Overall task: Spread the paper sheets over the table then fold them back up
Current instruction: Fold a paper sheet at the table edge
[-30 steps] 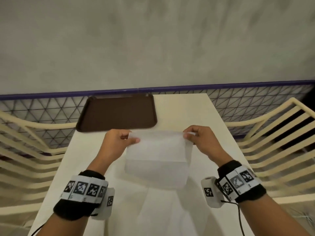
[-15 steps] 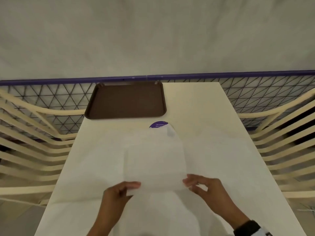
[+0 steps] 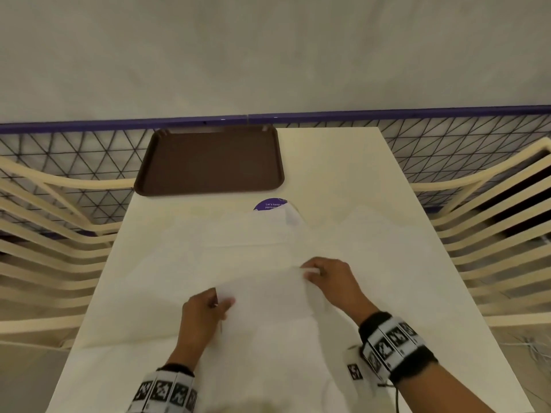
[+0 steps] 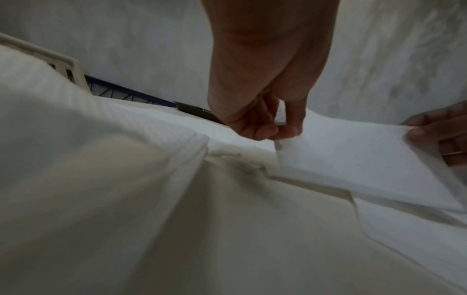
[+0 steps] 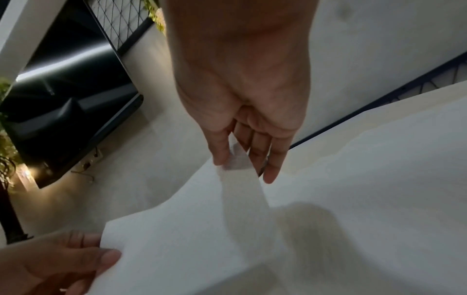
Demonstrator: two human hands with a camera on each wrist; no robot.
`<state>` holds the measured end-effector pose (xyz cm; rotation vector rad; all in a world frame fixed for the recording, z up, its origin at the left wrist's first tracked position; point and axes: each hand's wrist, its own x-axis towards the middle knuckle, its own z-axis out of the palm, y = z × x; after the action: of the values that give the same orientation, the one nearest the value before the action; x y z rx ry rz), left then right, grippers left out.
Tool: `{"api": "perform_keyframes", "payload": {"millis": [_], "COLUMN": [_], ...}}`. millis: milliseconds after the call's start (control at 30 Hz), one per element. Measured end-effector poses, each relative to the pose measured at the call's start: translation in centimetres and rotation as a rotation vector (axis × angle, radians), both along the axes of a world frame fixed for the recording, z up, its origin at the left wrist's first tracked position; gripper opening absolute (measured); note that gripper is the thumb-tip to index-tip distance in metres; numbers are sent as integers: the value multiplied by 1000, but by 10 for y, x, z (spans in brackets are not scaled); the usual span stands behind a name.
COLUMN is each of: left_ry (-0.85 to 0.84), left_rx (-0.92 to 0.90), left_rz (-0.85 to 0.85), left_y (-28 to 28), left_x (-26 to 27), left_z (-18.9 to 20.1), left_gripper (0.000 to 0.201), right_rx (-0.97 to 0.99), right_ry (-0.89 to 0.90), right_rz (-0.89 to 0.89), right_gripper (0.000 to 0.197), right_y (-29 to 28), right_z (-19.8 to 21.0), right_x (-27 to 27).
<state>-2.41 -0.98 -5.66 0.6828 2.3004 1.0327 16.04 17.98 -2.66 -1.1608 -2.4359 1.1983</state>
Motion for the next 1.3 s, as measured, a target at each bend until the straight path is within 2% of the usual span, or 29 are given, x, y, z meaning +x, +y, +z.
{"api": "perform_keyframes", "payload": {"millis": [67, 133, 167, 233, 300, 367, 400, 467, 533, 567, 633, 767, 833, 867, 900, 967, 1000, 1067, 1100, 1133, 1200, 1233, 1300], "left_ry": [4, 53, 153, 400, 551, 670, 686, 657, 655, 662, 661, 752, 801, 845, 883, 867, 817, 622, 570, 532, 509, 486, 430], "left_rx": [-4, 51, 87, 159, 83, -52, -98, -155, -195, -230, -299, -289, -231, -195, -168, -167, -241, -476, -553, -621, -682, -703, -713], "left_rz": [31, 55, 31, -136, -430, -655, -713, -769, -798, -803, -787, -670, -616, -554, -500, -492, -499, -561, -578, -588, -584, -590, -582], "left_y": [3, -4, -11, -24, -31, -31, -29, -29, -36, -38, -43, -55, -49, -41, -30, -6, 7, 28, 36, 44, 55, 56, 56], "left_x": [-1, 4, 9, 25, 45, 62, 67, 67, 64, 63, 56, 44, 42, 39, 32, 16, 7, -6, -11, -13, -16, -15, -11], "left_z": [0, -1, -2, -2, -12, -34, -43, -61, -67, -67, -65, -71, -58, -49, -41, -24, -17, -6, -1, 4, 6, 7, 9], "left_gripper": [16, 34, 35, 31, 48, 56, 57, 60, 62, 62, 61, 60, 77, 83, 79, 45, 48, 87, 95, 98, 97, 93, 83], "right_rx": [17, 69, 134, 271, 300, 237, 184, 222, 283, 204, 222, 164, 178, 166, 151, 196, 205, 215, 199, 183, 158, 155, 185], "right_ry": [-76, -136, -145, -56, 17, -48, -136, -284, -394, -519, -604, -594, -638, -678, -668, -592, -573, -575, -585, -592, -603, -591, -551], "right_rz": [-8, 0, -4, -1, 166, 455, 574, 690, 660, 654, 556, 458, 413, 409, 418, 511, 531, 542, 534, 536, 503, 470, 425], "right_gripper": [27, 47, 51, 49, 49, 54, 64, 86, 75, 67, 60, 58, 60, 63, 69, 90, 100, 117, 120, 112, 70, 58, 55], "right_y": [5, 2, -4, -25, -50, -73, -81, -85, -84, -80, -68, -44, -46, -46, -46, -43, -43, -44, -43, -42, -39, -39, -37], "right_z": [-2, -6, -7, -15, -26, -35, -38, -50, -50, -51, -58, -64, -56, -47, -42, -45, -47, -44, -43, -36, -23, -15, -2], "right_x": [-3, 9, 18, 32, 35, 25, 19, 11, 10, 15, 28, 56, 60, 58, 57, 58, 59, 58, 57, 54, 49, 44, 33]}}
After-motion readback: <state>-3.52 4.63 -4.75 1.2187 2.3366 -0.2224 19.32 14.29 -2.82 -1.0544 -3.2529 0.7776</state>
